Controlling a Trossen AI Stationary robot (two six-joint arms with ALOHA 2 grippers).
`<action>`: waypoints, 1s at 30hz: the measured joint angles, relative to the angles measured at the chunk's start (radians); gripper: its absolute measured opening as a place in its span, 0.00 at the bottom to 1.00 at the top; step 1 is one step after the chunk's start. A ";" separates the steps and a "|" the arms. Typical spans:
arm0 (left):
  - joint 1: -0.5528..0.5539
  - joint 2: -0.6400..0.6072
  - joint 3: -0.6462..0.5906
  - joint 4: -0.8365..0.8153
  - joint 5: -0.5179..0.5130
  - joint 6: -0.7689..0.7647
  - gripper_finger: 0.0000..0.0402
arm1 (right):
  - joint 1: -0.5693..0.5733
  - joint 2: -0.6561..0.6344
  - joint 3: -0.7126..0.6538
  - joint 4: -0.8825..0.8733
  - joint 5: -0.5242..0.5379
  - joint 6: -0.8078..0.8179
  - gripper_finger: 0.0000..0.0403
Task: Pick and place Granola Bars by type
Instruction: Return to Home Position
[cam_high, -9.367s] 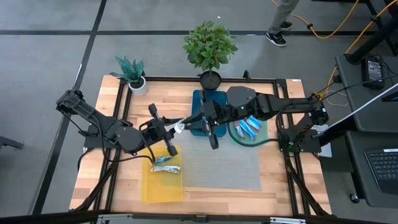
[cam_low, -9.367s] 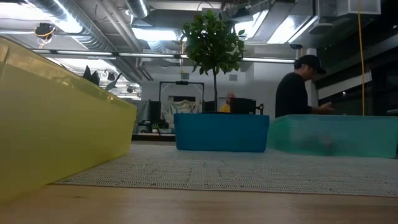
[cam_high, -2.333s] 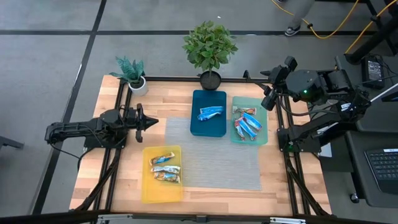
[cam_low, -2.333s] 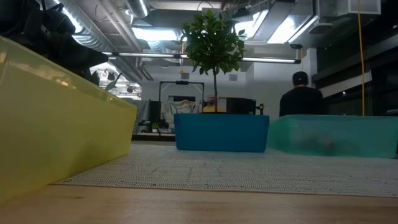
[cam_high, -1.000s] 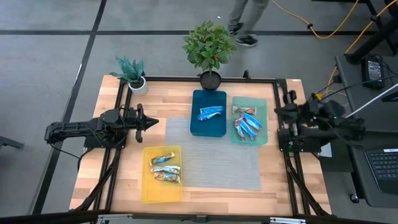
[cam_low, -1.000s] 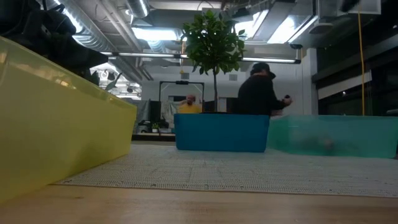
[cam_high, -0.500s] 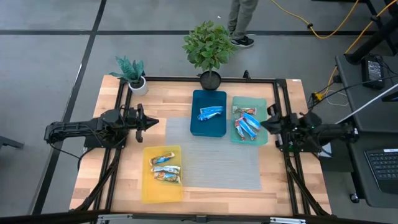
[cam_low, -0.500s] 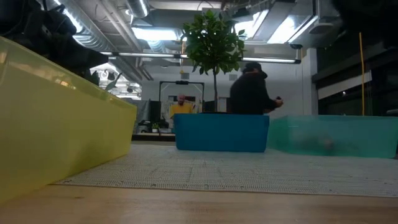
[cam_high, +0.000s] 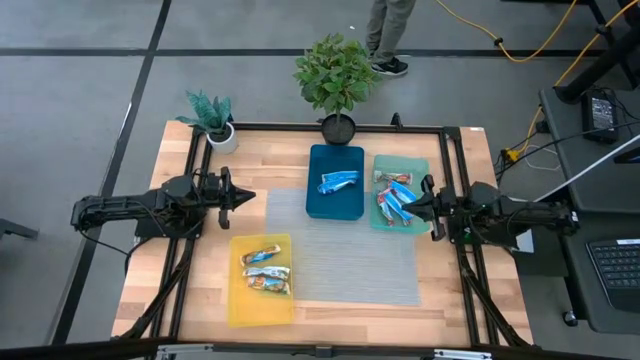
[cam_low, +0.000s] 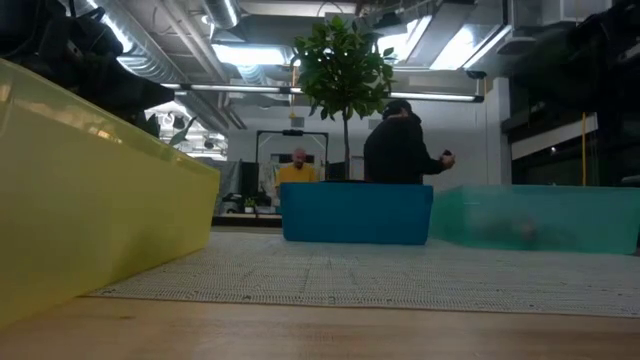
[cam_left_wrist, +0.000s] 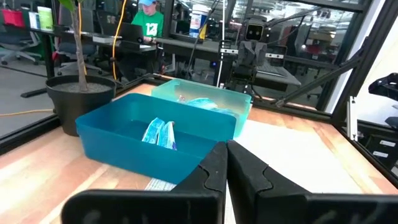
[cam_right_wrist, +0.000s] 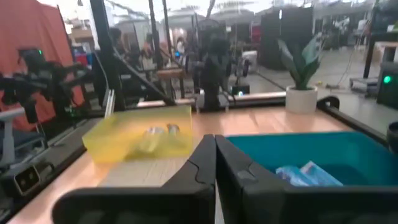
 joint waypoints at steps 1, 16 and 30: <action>0.000 0.000 0.000 0.000 0.000 0.000 0.00 | -0.005 0.000 0.000 -0.010 -0.003 -0.003 0.01; 0.000 0.000 0.000 0.000 0.000 0.000 0.03 | -0.060 0.000 0.000 -0.009 -0.046 -0.079 0.00; 0.000 0.000 0.000 0.000 0.001 0.000 0.03 | -0.076 0.000 0.000 -0.005 -0.064 -0.097 0.01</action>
